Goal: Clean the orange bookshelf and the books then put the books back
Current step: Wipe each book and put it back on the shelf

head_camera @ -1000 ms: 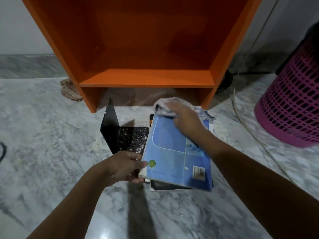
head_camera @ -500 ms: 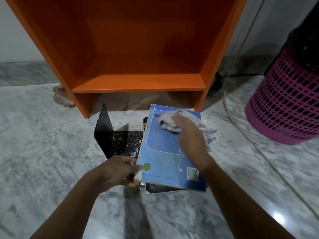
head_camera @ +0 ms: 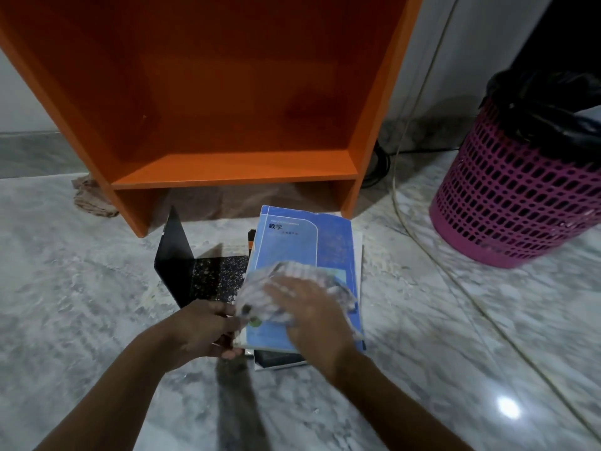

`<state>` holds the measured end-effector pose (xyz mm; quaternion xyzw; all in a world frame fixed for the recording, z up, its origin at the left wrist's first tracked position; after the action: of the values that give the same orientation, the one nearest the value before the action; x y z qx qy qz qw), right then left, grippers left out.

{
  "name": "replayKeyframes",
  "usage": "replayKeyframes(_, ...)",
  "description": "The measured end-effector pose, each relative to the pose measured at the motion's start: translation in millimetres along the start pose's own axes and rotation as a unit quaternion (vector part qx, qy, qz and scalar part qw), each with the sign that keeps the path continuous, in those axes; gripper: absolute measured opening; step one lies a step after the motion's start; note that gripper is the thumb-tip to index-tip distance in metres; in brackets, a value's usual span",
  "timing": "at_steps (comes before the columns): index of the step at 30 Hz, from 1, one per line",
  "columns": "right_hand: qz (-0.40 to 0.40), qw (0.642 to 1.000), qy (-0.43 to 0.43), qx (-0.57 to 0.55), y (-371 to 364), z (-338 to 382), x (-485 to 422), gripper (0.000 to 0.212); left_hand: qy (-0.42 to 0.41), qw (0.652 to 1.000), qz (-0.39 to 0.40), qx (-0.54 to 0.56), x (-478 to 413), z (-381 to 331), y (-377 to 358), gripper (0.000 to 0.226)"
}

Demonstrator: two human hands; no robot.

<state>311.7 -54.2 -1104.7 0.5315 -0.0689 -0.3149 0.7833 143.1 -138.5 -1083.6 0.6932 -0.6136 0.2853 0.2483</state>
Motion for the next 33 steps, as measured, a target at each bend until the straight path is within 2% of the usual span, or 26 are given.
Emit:
replayKeyframes(2, -0.063, 0.993, -0.101, -0.011, 14.4, -38.9, -8.6, 0.064, 0.002, 1.000, 0.009, -0.005, 1.6, -1.6, -2.8, 0.016)
replayKeyframes(5, -0.129, 0.946, -0.288, -0.074, 54.8, -80.7, -18.7, 0.050, 0.012, 1.000, 0.004, -0.009, 5.9, -3.9, -2.5, 0.015)
replayKeyframes(6, -0.134, 0.933, -0.315, -0.111, 61.9, -83.3, -20.2, 0.046, 0.016, 1.000, -0.002, -0.007, 5.1, -4.0, -1.0, 0.021)
replayKeyframes(7, -0.132, 0.928, -0.318, -0.140, 64.0, -79.2, -22.1, 0.042, 0.022, 1.000, -0.007, -0.005, 5.4, -5.2, -0.5, 0.022)
replayKeyframes(9, -0.117, 0.941, -0.265, -0.175, 56.1, -57.2, -23.4, 0.040, 0.030, 0.999, -0.016, 0.009, 7.3, -11.2, -3.1, 0.009)
replayKeyframes(11, -0.071, 0.970, -0.194, -0.128, 33.1, -33.2, -20.2, 0.051, 0.038, 0.998, -0.033, 0.034, 5.3, -15.5, -5.9, 0.027)
replayKeyframes(14, -0.037, 0.979, -0.167, -0.115, 17.3, -19.6, -21.0, 0.062, 0.035, 0.997, -0.063, 0.036, 2.8, -23.4, -11.0, 0.048)
replayKeyframes(18, -0.033, 0.956, -0.209, -0.205, 27.6, -29.4, -35.0, 0.059, -0.007, 0.998, -0.063, 0.023, 9.9, -45.9, -13.9, 0.025)
replayKeyframes(20, -0.072, 0.927, -0.257, -0.264, 44.0, -37.1, -41.6, 0.040, -0.042, 0.997, -0.066, 0.001, 17.7, -63.5, -13.7, 0.018)
replayKeyframes(22, -0.104, 0.903, -0.282, -0.307, 62.9, -40.1, -45.5, 0.020, -0.083, 0.990, -0.096, -0.067, 31.5, -88.3, -14.2, 0.009)
replayKeyframes(24, -0.154, 0.887, -0.275, -0.337, 80.0, -41.0, -48.0, 0.017, -0.122, 0.968, -0.132, -0.177, 49.1, -116.9, -16.1, 0.011)
replayKeyframes(28, -0.260, 0.837, -0.246, -0.414, 110.5, -29.7, -52.4, 0.012, -0.169, 0.876, -0.192, -0.409, 81.7, -162.3, -35.3, 0.016)
replayKeyframes(30, -0.280, 0.819, -0.243, -0.438, 126.5, -21.8, -55.0, 0.014, -0.169, 0.836, -0.218, -0.474, 88.5, -166.0, -53.2, 0.017)
replayKeyframes(33, -0.284, 0.797, -0.242, -0.475, 141.9, -18.3, -55.7, 0.015, -0.155, 0.797, -0.216, -0.542, 77.6, -143.0, -89.2, 0.041)
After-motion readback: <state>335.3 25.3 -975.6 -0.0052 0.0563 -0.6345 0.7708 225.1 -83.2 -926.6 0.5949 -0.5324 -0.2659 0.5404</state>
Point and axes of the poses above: each hand's wrist, its own x-axis away from the middle knuckle, its own y-axis out of the back of the hand, z = x × y, the point moved 3 cm from there along -x, towards the middle knuckle, and after that the axes turned 8 degrees about z, right-handed, at the moved point
